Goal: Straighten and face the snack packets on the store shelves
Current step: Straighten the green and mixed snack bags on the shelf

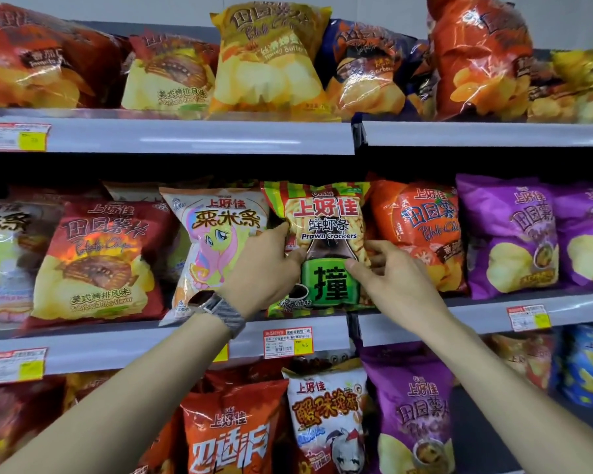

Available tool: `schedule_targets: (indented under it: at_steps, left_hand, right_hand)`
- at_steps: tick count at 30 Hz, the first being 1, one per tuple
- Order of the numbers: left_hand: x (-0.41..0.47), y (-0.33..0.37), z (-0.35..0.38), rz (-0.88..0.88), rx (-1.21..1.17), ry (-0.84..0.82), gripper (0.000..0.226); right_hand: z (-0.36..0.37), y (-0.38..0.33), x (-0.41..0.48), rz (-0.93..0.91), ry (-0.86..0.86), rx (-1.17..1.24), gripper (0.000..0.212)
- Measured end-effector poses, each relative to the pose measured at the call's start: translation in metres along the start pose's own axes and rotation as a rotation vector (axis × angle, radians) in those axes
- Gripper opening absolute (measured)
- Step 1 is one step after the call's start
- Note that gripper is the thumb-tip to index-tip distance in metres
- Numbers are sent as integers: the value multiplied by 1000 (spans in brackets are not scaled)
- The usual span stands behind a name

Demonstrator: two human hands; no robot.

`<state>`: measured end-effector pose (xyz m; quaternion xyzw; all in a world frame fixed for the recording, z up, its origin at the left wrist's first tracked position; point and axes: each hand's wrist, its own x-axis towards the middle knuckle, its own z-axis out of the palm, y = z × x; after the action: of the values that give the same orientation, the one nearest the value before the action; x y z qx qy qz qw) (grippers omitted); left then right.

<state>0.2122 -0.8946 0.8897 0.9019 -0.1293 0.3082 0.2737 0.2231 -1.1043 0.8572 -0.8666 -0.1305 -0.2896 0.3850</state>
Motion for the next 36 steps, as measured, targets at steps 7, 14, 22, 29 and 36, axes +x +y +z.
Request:
schedule_targets:
  at_steps: [7,14,22,29,36]
  left_hand:
    - [-8,-4,-4,-17,77,-9,38]
    - [-24,1,-11,-26,110,-38,53]
    - [-59,-8,-45,57,186,-147,46]
    - [-105,-59,-94,77,446,-128,56]
    - [-156,-128,-167,-88,502,-17,53]
  right_hand:
    - [-6,8,2,-62,-94,-51,56]
    - [-8,-2,-16,-107,-83,-192,49]
    - [-12,-41,-67,-45,-7,-469,67]
    - [31,-113,-101,-115,-43,-555,58]
    - [101,-179,-115,-225,-61,-447,50]
